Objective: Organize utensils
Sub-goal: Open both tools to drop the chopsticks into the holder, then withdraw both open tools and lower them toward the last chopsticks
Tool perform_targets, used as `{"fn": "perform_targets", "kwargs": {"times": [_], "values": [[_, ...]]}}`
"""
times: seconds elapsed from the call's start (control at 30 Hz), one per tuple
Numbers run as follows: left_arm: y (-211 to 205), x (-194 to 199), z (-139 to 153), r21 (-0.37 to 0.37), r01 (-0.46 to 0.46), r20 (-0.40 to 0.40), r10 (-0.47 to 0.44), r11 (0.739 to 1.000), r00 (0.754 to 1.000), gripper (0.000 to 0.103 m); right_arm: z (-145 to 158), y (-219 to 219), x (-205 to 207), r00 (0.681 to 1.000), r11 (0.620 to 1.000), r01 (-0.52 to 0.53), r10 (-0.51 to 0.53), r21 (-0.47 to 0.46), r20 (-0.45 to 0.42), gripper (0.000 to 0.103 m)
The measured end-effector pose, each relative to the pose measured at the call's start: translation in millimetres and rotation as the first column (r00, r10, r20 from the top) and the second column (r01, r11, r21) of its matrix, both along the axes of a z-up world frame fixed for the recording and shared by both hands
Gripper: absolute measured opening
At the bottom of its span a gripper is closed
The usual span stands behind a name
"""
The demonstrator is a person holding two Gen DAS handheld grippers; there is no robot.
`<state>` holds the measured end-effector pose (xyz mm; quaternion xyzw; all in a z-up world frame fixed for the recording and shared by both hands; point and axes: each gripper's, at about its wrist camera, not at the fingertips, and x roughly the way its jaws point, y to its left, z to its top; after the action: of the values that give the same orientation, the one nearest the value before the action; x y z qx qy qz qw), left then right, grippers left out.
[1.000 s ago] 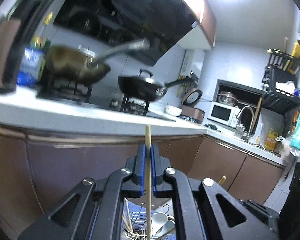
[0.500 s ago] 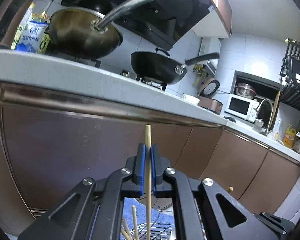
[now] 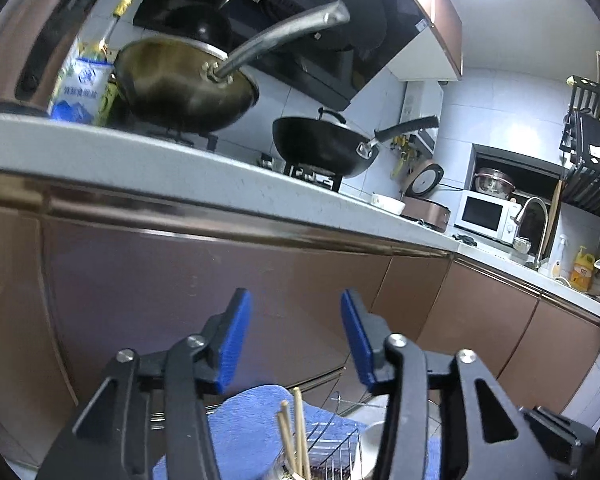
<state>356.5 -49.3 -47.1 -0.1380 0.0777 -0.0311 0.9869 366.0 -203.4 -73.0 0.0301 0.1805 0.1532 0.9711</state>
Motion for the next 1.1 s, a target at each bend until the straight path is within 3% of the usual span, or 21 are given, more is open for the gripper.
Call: {"fn": "perform_targets", "kwargs": {"times": [0.17, 0.4, 0.73, 1.1], "values": [[9.6, -37.2, 15.9, 0.018, -0.007, -0.001, 0.007, 1.0, 1.0, 0.058, 16.4, -5.3, -31.4, 1.0, 1.0, 0.014, -0.015, 0.011, 0.017, 0.028], [13.9, -93.7, 31.0, 0.07, -0.023, 0.014, 0.022, 0.997, 1.0, 0.065, 30.3, -12.0, -85.7, 0.999, 0.999, 0.043, -0.043, 0.012, 0.024, 0.037], [7.5, -166.2, 39.4, 0.163, -0.06, 0.014, 0.059, 0.985, 0.998, 0.065, 35.3, -28.7, -152.7, 0.996, 0.995, 0.087, -0.088, 0.041, 0.033, 0.05], [12.3, -216.9, 30.6, 0.201, -0.051, -0.025, 0.057, 0.978, 0.998, 0.066, 25.9, -45.4, -212.1, 0.987, 0.987, 0.161, -0.161, 0.027, 0.011, 0.069]]}}
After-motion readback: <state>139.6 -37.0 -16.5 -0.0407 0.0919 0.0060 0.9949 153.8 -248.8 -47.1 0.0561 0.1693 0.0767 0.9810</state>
